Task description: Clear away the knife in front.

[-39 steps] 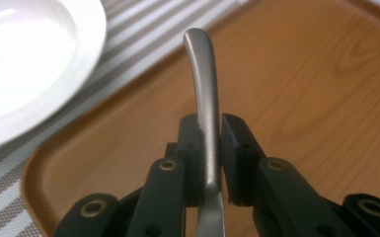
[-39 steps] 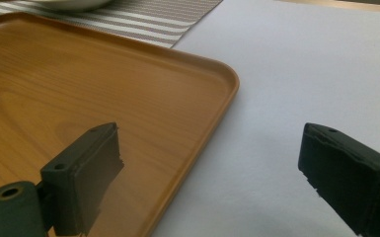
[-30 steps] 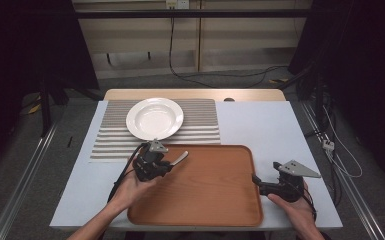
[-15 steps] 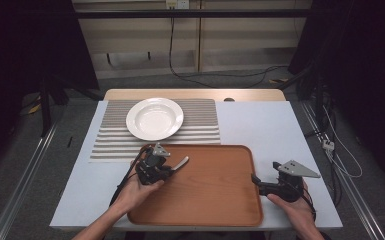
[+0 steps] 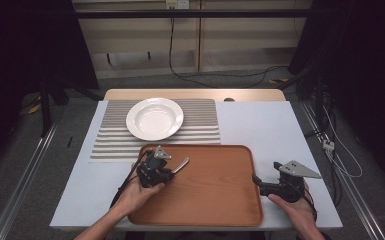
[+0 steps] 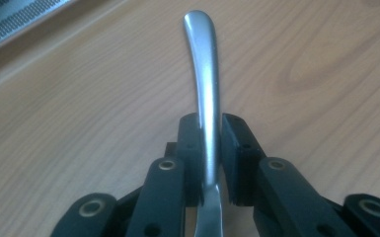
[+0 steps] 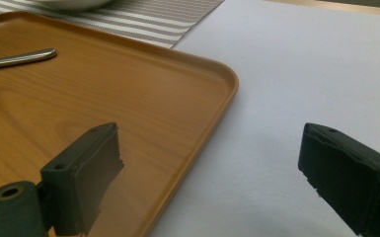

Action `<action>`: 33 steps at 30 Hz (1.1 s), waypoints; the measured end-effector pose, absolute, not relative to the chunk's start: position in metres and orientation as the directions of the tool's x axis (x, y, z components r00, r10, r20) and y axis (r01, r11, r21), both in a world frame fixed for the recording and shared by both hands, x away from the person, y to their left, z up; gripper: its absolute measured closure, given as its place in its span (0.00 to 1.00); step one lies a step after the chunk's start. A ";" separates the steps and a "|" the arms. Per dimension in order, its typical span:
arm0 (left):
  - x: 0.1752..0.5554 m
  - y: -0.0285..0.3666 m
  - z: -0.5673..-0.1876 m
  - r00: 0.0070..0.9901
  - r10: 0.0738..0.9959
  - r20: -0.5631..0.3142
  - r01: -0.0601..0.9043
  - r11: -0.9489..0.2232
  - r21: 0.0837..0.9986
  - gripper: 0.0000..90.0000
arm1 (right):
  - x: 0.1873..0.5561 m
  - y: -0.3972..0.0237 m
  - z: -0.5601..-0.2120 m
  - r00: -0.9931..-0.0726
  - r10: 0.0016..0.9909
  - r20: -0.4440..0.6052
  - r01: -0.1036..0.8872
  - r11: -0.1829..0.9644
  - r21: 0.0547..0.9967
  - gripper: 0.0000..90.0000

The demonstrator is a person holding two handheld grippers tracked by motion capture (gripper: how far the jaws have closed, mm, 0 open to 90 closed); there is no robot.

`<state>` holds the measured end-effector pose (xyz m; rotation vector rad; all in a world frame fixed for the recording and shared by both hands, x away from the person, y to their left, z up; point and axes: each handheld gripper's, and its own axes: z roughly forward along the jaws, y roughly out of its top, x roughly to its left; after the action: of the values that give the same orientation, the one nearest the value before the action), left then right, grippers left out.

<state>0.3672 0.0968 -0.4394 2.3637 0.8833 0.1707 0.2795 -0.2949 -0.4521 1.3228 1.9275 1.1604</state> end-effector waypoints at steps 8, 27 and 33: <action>0.362 0.100 -0.439 0.767 0.631 -0.113 0.569 -0.590 0.573 0.88 | 0.280 -0.295 -0.452 -0.386 0.921 0.042 0.470 0.157 0.868 0.10; 0.358 0.088 -0.427 0.828 0.560 -0.020 0.428 -0.609 0.668 0.70 | 0.279 -0.298 -0.453 -0.375 0.925 0.052 0.476 0.144 0.867 0.10; 0.357 0.073 -0.436 0.881 0.473 -0.015 0.387 -0.702 0.598 0.98 | 0.278 -0.298 -0.452 -0.373 0.926 0.047 0.474 0.147 0.868 0.10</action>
<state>0.3566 0.0729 -0.4357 2.4330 0.6181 0.1855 0.2777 -0.2981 -0.4520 1.3332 1.9174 1.1573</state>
